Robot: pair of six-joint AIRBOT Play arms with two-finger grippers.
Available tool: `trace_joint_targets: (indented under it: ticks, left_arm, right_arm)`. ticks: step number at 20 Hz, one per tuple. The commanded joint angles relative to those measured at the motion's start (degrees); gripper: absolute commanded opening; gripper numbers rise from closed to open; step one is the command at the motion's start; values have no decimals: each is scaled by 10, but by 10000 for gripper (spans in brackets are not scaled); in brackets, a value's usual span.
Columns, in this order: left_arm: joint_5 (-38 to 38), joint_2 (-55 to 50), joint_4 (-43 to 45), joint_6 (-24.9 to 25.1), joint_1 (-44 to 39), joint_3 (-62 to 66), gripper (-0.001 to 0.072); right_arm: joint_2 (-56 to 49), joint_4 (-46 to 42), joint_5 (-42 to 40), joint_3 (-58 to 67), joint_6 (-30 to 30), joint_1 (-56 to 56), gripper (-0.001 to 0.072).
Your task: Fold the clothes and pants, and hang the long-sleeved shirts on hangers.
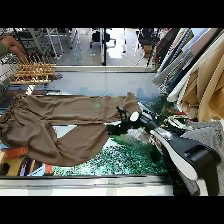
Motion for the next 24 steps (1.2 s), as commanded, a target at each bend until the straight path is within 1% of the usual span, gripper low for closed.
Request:
trace_joint_targets:
  ticks: [1,2,3,4,5,6,7,8,9,10,11,12,13,15,16,17,18,19,20,21,22,24]
  left_arm:
    - [-43,30,-71,21,20,0,10]
    - [-47,50,-71,21,30,0,10]
    - [-51,73,-72,21,39,0,10]
    - [-51,99,-72,21,47,0,10]
    - [-51,123,-71,30,52,0,10]
    - [-50,149,-69,46,57,0,10]
    - [-48,171,-60,59,57,0,10]
    - [-38,186,-40,65,56,0,9]
    - [-30,195,-11,65,50,0,9]
    - [-31,196,22,65,43,0,9]
    - [-41,193,69,65,33,0,9]
    - [-55,188,116,65,21,-4,9]
    - [-64,184,159,66,7,-15,10]
    - [-65,182,196,67,-18,-64,10]
    - [-70,182,196,80,-28,-95,11]
    - [-69,181,197,95,-39,-132,11]
    - [-65,180,197,104,-46,-163,14]
    - [-61,176,197,104,-50,-188,76]
    - [-63,170,197,101,-50,-200,232]
    - [-70,163,197,87,-50,-203,444]
    - [-73,161,197,74,-46,-203,548]
    - [-72,163,196,53,-33,-200,549]
  right_arm:
    - [97,-241,110,54,67,11,16]
    - [152,-303,168,54,60,14,16]
    - [205,-347,221,54,60,20,16]
    - [264,-368,261,54,60,30,16]
    - [319,-367,280,55,64,43,17]
    - [376,-360,279,55,86,64,18]
    - [423,-359,259,55,127,86,18]
    - [461,-365,218,55,177,107,18]
    - [490,-376,152,55,224,120,18]
    - [503,-390,90,55,240,122,18]
    - [500,-424,35,55,242,110,17]
    - [480,-450,0,55,255,79,18]
    - [448,-448,-10,55,262,34,18]
    - [356,-412,-7,55,260,-69,20]
    - [305,-376,-14,55,246,-118,18]
    - [260,-324,-17,56,216,-160,33]
    - [216,-254,1,61,173,-199,187]
    - [186,-204,27,64,125,-229,352]
    - [164,-172,64,65,87,-257,414]
    - [153,-169,113,64,71,-279,414]
    - [150,-174,172,58,54,-301,414]
    - [163,-169,252,16,23,-333,413]
